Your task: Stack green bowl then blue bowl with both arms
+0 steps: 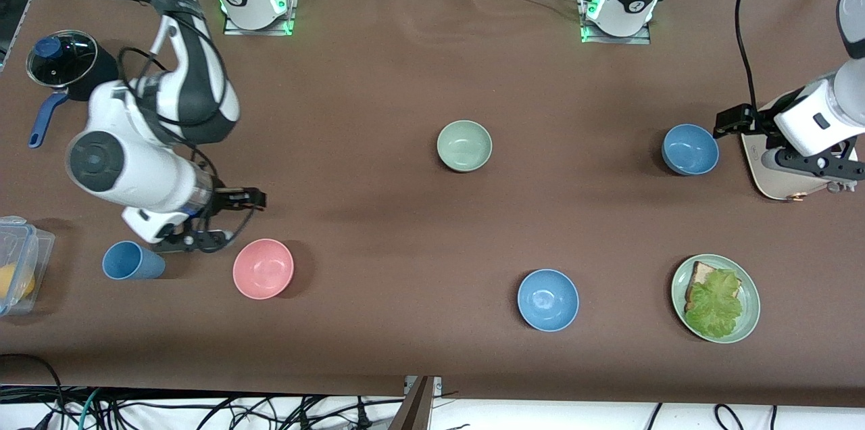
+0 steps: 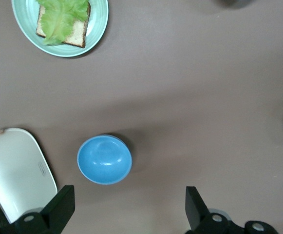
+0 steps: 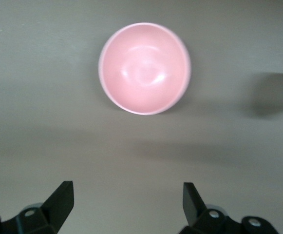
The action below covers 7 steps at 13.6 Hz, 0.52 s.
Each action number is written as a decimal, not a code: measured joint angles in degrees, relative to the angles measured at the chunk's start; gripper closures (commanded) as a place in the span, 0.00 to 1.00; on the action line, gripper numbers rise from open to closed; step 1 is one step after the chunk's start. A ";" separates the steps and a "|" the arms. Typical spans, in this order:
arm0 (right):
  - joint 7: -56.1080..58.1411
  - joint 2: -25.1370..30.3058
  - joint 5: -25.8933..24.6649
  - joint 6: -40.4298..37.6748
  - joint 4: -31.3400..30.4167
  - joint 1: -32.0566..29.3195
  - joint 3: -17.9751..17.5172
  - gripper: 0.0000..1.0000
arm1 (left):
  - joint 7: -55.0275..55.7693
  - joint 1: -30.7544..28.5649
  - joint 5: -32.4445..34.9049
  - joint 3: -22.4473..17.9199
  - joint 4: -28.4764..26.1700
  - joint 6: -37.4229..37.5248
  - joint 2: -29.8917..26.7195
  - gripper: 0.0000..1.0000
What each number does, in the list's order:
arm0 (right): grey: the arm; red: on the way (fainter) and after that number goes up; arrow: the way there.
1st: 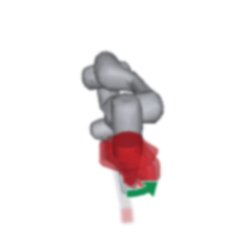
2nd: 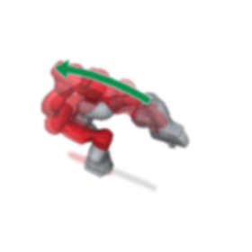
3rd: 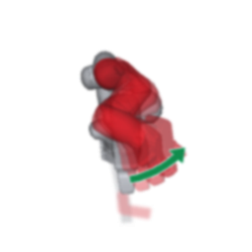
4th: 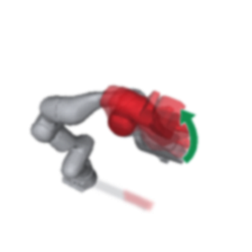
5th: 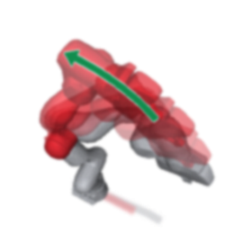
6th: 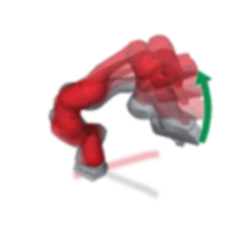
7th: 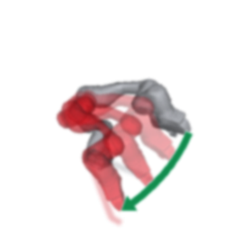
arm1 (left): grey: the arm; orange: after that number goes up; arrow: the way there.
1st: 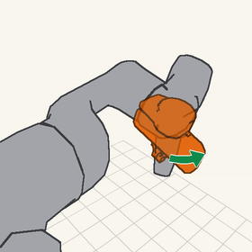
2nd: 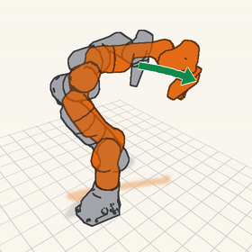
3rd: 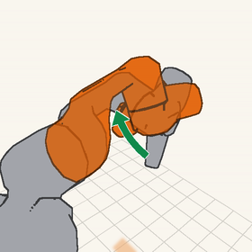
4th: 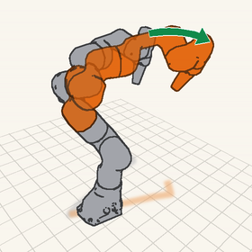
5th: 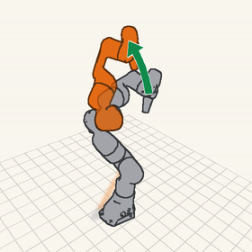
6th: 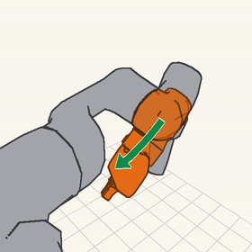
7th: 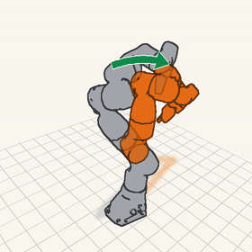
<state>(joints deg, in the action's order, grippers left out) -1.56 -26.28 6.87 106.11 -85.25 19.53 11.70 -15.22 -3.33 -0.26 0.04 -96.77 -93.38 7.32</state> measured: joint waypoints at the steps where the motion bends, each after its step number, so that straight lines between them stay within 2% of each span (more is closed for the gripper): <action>1: 0.82 1.42 0.00 -1.50 0.06 -0.14 1.44 0.01 | -2.58 -0.75 0.00 -0.03 -1.97 -2.02 0.12 0.00; 5: 2.06 7.31 0.00 -6.44 0.12 -2.13 2.84 0.01 | -13.79 -4.27 0.06 -0.09 -12.06 -14.34 0.39 0.00; 7: 2.13 9.93 0.00 -10.53 0.12 -2.40 2.85 0.01 | -21.07 -5.67 3.60 -0.10 -17.61 -21.58 0.65 0.00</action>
<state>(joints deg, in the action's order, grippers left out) 0.57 -16.35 6.87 95.58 -85.13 17.13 14.55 -36.30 -9.00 3.34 -0.06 -114.39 -114.96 7.97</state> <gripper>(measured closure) 0.009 0.000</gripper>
